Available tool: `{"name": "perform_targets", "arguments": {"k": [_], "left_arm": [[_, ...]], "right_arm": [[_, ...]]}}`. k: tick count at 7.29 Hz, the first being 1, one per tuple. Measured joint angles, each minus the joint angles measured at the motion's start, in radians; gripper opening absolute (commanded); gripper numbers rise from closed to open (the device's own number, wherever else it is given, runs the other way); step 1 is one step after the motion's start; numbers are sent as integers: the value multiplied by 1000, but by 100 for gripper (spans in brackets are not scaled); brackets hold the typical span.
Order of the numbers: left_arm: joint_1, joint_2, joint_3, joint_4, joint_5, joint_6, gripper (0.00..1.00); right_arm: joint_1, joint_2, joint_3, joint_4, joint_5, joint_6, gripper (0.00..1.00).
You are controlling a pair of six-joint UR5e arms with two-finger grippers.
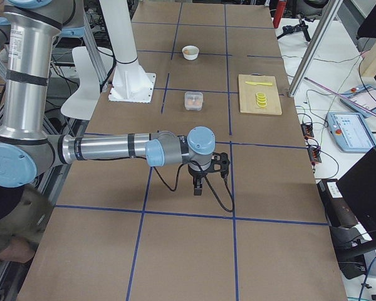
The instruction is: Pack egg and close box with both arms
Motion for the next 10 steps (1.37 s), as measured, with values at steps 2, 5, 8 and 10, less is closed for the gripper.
{"name": "perform_targets", "arguments": {"k": [2,5,8,10], "left_arm": [[1,-5,-3,1,1,-5,100],[0,1,-9,1,1,-5,100],[-3,9,-25,-5,-55,-11,100],[-1,13,-23,-20,-88,-7,100]], "right_arm": [[0,-6,2,1,1,0,100],[0,-8,7,2,2,0,100],[0,-8,9,2,2,0,100],[0,-8,8,2,1,0,100]]}}
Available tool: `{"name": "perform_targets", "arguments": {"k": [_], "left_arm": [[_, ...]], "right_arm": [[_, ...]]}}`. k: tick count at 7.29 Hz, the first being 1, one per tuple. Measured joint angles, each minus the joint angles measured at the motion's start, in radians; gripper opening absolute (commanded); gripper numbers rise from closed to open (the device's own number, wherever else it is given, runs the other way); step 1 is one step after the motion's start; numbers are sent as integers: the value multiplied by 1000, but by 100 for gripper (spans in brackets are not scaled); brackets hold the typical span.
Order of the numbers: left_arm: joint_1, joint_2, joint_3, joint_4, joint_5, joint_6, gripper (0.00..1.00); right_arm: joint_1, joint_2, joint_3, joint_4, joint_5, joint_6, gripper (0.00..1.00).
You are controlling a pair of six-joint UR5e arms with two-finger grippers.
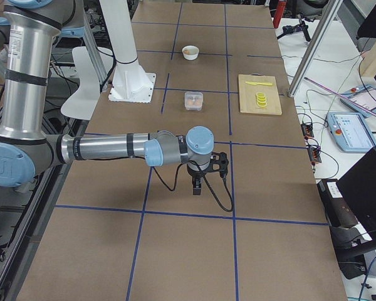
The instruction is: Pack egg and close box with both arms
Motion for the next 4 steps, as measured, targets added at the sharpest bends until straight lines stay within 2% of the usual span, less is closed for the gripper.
{"name": "perform_targets", "arguments": {"k": [4], "left_arm": [[5,22,2,-116,-9,1,100]], "right_arm": [[0,-1,-1,0,0,2,100]]}}
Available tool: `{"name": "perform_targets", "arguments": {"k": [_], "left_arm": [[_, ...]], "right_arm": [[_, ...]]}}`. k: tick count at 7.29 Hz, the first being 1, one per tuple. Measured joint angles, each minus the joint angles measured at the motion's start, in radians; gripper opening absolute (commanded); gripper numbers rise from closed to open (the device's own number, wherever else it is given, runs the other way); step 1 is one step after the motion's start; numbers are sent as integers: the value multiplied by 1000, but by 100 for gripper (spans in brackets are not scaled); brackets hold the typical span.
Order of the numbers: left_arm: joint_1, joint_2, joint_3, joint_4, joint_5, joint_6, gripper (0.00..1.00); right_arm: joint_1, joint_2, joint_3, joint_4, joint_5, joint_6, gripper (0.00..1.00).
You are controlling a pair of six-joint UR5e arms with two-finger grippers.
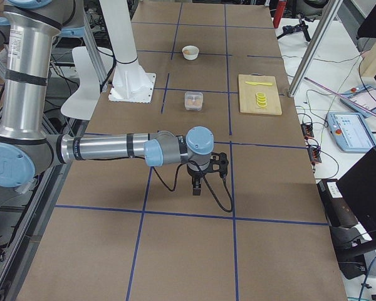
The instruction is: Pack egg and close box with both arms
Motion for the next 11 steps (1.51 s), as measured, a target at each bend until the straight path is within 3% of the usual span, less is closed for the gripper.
{"name": "perform_targets", "arguments": {"k": [3,5,8,11], "left_arm": [[20,0,-3,-51,-11,5,100],[109,1,-3,-210,-50,5,100],[354,7,-20,-454,-58,3,100],[623,-11,-73,-499,-45,4,99]], "right_arm": [[0,1,2,0,2,1,100],[0,4,6,2,3,0,100],[-3,12,16,3,7,-2,100],[-10,12,12,43,12,-5,100]]}}
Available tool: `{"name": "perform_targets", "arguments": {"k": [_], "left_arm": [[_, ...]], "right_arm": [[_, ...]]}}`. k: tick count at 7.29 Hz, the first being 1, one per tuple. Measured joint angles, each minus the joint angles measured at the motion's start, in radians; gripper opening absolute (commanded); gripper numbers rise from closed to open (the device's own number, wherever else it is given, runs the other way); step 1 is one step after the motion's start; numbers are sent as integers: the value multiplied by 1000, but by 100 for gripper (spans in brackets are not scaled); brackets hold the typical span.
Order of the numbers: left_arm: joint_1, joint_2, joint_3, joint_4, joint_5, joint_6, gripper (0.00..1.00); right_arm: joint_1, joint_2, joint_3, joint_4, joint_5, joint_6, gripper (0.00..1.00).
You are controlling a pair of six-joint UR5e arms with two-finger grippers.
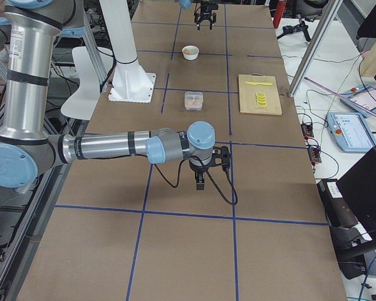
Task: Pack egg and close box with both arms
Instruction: 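Move the left gripper over the white bowl and lower toward the egg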
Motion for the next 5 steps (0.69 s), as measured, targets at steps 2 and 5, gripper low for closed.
{"name": "perform_targets", "arguments": {"k": [2,5], "left_arm": [[78,-11,0,11,2,43,98],[142,-21,-14,109,41,141,95]], "right_arm": [[-16,-1,-9,24,1,6,100],[-29,-2,-14,28,1,11,100]]}}
